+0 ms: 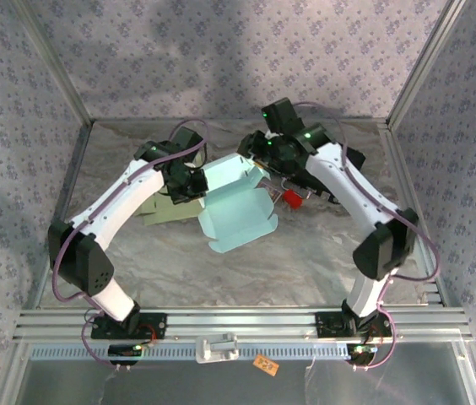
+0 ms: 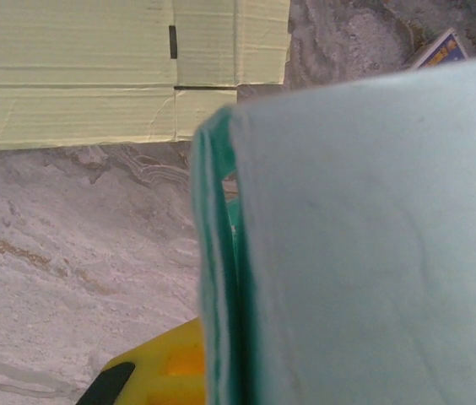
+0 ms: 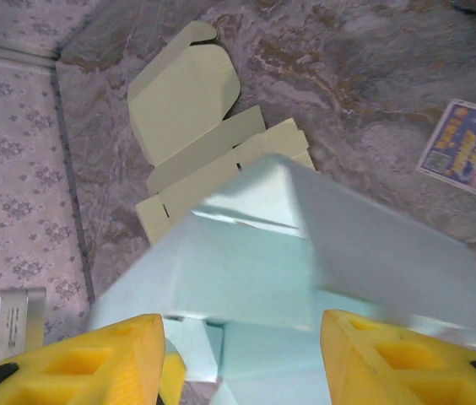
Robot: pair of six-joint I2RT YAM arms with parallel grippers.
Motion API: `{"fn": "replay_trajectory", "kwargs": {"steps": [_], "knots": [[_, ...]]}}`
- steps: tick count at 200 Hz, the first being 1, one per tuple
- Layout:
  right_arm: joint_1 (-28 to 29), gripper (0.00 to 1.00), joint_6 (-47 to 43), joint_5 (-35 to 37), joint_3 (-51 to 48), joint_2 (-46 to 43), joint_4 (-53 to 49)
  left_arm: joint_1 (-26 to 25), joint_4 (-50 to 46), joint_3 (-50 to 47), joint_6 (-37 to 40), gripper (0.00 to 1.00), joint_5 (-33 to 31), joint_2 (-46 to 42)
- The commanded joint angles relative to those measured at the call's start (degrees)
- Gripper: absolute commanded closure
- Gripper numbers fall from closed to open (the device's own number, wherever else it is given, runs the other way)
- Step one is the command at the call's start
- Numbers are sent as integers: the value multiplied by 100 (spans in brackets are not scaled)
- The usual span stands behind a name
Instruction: Fold the paper box
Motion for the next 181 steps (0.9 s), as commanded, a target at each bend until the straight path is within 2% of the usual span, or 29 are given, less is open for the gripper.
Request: {"fn": "replay_trajectory", "kwargs": {"steps": [1,34,52,76,98,111,145,181], "knots": [[-28,49,-95,17,-559,-471,197,41,-106,267,121,100,184,87],[-504,50,-729,-80,-1110,-1192,840,91,-94,404,448,100,503,197],[-1046,51,-1144,-817,-1368,-1551,1453,233,107,406,811,100,1107,249],[-1765,59,-1678,-2119,-1383,-1552,1490,444,517,482,1381,100,1836,374],[-2284,62,-2291,-3263,-1564,-1489,1660,618,745,736,1880,100,2407,663],[-2477,62,-2593,-3738,-1789,-1540,1971,735,784,939,2209,100,2954,923],[-2452,63,-3550,-3876,-1869,-1305,1976,898,455,1683,2886,100,3395,1751],[-2450,60,-3619,-4068,-1766,-1038,2216,961,352,2322,3125,100,3533,2323]]}}
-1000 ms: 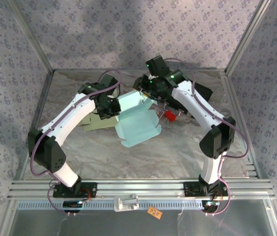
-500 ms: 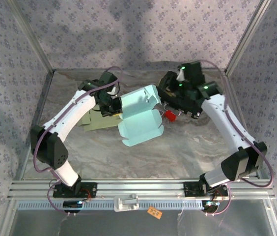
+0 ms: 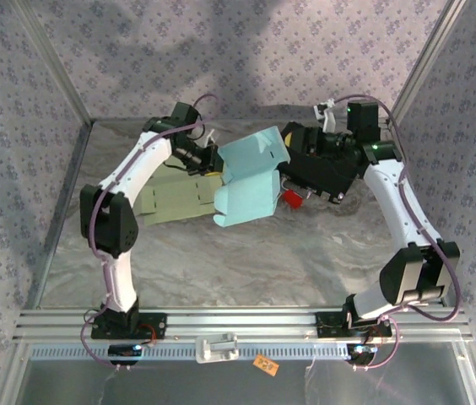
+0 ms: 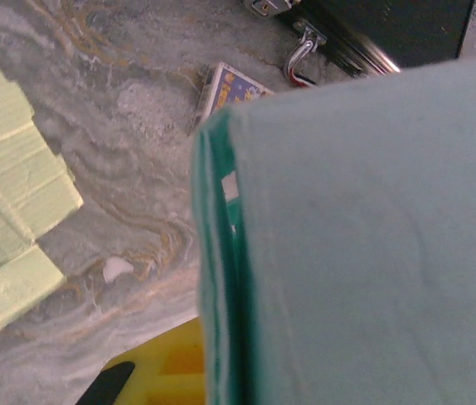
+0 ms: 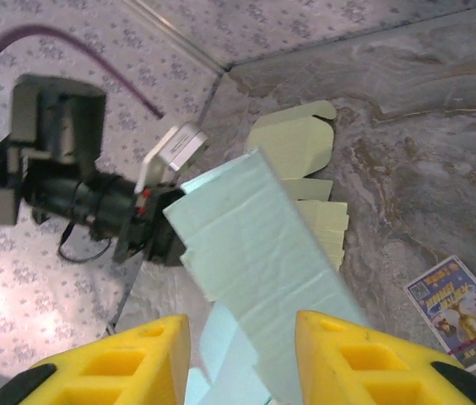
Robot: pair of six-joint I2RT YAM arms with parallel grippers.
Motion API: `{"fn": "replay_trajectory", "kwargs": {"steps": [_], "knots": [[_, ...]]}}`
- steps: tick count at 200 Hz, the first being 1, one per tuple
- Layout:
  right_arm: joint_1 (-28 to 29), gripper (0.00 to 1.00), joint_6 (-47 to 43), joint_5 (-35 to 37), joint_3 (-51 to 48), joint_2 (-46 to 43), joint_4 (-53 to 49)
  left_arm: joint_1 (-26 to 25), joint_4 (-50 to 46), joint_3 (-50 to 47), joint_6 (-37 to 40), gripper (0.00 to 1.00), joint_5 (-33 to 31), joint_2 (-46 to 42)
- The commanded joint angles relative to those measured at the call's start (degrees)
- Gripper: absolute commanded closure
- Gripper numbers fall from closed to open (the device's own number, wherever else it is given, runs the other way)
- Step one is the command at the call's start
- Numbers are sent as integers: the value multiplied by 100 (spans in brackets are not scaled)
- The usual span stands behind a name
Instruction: Fold the paper box
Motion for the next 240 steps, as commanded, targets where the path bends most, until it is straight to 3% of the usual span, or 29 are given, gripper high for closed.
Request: {"fn": "replay_trajectory", "kwargs": {"steps": [1,20,58,93,160,240], "knots": [[19,60,-420,-406,74,190,231,39,-184,535,461,100,473,223],[78,60,-959,-42,259,304,-367,40,-212,723,494,100,571,349],[-172,59,-953,241,38,152,-160,40,-251,690,538,100,705,365],[-103,57,-1226,-27,215,397,-357,40,-130,461,531,100,722,342],[198,56,-1424,103,772,721,-673,-13,-162,511,495,100,719,342],[897,61,-2077,2080,1227,822,-1559,-188,-364,652,412,100,430,258]]}}
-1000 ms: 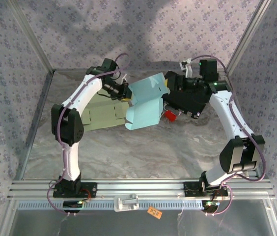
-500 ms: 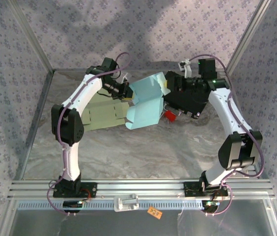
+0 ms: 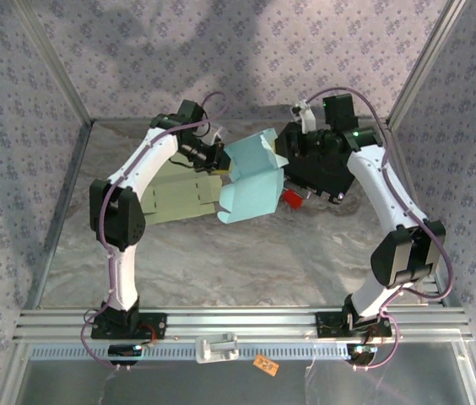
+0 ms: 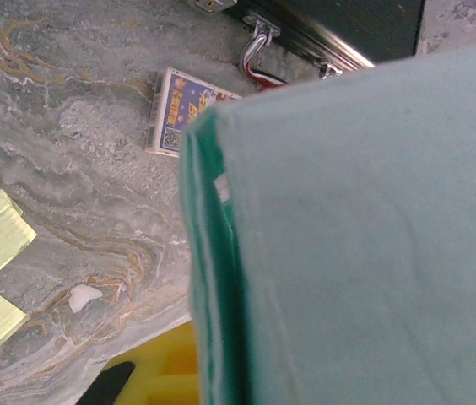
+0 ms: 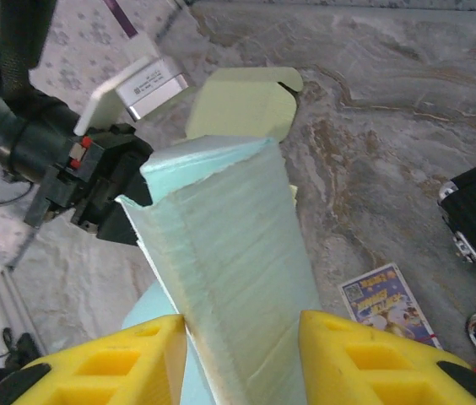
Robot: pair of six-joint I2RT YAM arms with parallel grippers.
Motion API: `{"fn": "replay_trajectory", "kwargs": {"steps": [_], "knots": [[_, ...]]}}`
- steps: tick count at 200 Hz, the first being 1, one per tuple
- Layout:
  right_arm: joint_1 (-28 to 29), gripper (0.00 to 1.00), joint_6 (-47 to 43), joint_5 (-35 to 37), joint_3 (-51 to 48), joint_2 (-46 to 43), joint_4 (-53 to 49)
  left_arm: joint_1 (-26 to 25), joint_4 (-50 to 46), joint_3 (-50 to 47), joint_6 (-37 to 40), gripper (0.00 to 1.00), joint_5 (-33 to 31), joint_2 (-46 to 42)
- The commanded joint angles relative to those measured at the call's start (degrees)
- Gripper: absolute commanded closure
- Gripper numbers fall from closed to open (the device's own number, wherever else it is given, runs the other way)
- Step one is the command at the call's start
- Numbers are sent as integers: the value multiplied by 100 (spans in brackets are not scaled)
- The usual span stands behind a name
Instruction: Fold the paper box
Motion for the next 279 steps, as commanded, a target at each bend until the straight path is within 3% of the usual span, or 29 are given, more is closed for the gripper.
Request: {"fn": "replay_trajectory", "kwargs": {"steps": [1,90,151,165,217,244,279], "knots": [[201,61,-337,931,260,68,-403,-90,-168,160,40,100,-24,-129],[1394,66,-457,4351,928,525,-1055,-359,-356,199,-186,100,-440,-323],[1928,100,-183,6399,1758,1242,-1856,-481,-630,462,-722,100,-859,-378],[1972,100,-18,6748,1873,1345,-2021,-519,-746,590,-899,100,-935,-352],[1903,100,182,6229,1862,1351,-2068,-657,-1024,748,-1359,100,-1144,-394],[1708,90,262,5734,1876,1325,-2047,-670,-1080,781,-1395,100,-1135,-419],[1662,82,216,5672,2000,1429,-2073,-678,-1178,927,-1387,100,-1120,-361]]}}
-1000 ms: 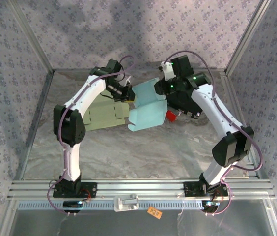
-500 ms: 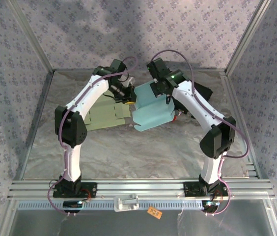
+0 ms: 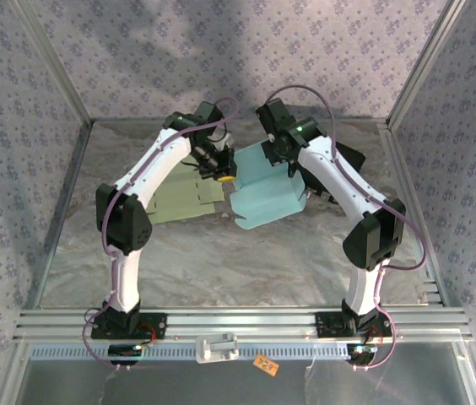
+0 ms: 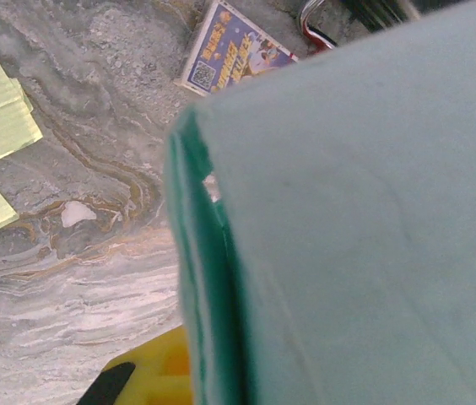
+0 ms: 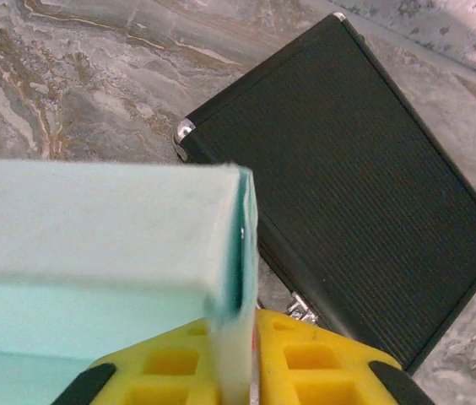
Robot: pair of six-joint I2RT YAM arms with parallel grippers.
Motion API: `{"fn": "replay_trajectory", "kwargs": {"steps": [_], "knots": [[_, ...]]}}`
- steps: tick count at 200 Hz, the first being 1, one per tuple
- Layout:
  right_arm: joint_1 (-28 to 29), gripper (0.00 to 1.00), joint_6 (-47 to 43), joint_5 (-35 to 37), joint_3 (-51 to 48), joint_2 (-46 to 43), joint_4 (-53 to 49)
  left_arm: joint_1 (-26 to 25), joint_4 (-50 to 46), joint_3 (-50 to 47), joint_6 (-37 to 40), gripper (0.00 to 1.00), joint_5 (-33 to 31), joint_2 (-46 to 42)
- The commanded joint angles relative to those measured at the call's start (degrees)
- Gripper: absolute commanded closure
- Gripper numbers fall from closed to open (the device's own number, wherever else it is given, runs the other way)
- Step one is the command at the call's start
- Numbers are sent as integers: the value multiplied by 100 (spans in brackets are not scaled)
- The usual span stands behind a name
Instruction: Fold the paper box
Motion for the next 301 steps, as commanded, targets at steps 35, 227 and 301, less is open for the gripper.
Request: {"fn": "replay_trajectory", "kwargs": {"steps": [35,227,301], "knots": [[-53,88,121,340,491,315,-361,-55,-381,478,28,100,66,-256],[180,77,509,394,436,224,-1015,-99,-478,620,-112,100,-48,-108],[298,100,651,1005,539,310,-1087,-100,-505,637,-116,100,-62,-110]]}}
